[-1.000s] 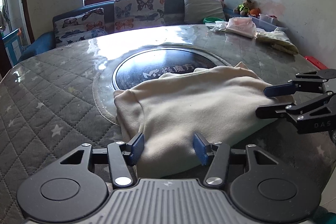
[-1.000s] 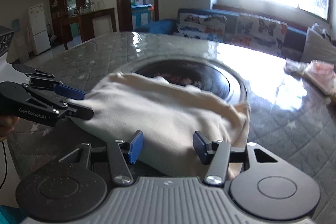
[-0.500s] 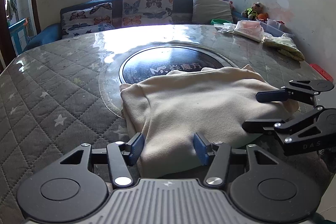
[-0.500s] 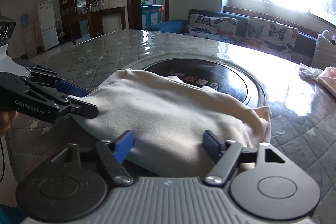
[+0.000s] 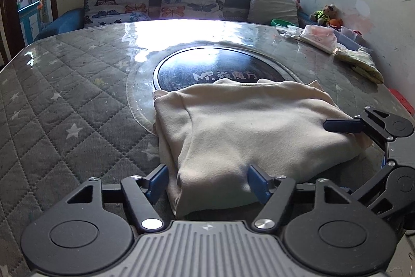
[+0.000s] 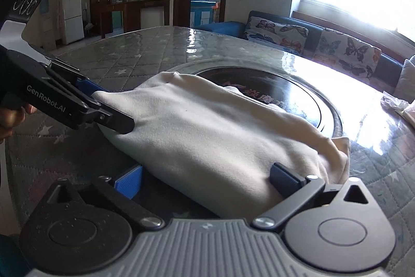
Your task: Fold clothes
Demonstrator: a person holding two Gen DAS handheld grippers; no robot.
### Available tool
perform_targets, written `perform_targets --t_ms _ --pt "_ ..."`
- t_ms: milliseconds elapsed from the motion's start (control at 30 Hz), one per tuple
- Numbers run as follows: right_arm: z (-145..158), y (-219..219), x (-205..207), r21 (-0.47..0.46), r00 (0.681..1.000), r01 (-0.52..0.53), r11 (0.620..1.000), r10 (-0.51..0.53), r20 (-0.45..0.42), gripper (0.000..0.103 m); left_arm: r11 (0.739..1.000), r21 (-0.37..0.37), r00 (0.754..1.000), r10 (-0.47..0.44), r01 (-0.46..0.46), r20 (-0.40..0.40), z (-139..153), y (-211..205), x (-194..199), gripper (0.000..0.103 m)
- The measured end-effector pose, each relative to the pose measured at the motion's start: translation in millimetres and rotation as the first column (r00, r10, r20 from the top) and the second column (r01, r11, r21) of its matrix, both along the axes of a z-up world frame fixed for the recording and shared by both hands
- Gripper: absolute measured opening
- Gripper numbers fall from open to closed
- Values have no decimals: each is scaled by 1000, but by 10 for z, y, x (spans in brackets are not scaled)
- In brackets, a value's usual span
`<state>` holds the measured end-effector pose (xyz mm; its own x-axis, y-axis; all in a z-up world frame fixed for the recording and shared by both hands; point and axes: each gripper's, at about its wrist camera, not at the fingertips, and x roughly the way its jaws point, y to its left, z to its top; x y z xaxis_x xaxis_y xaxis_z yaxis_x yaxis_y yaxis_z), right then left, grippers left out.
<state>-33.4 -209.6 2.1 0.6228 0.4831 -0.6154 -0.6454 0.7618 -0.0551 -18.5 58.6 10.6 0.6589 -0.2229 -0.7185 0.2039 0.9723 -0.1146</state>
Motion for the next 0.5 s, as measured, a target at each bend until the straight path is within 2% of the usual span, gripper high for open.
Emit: perform_targets --t_ms 167,500 --pt "-14 36 -22 -30 1000 -1 1000 1 12 103 999 -25 999 28 -29 -37 -19 29 35 81" --pt "-9 24 -43 -43 1000 -2 999 2 22 103 998 -8 997 55 -56 -61 -45 -9 43 103"
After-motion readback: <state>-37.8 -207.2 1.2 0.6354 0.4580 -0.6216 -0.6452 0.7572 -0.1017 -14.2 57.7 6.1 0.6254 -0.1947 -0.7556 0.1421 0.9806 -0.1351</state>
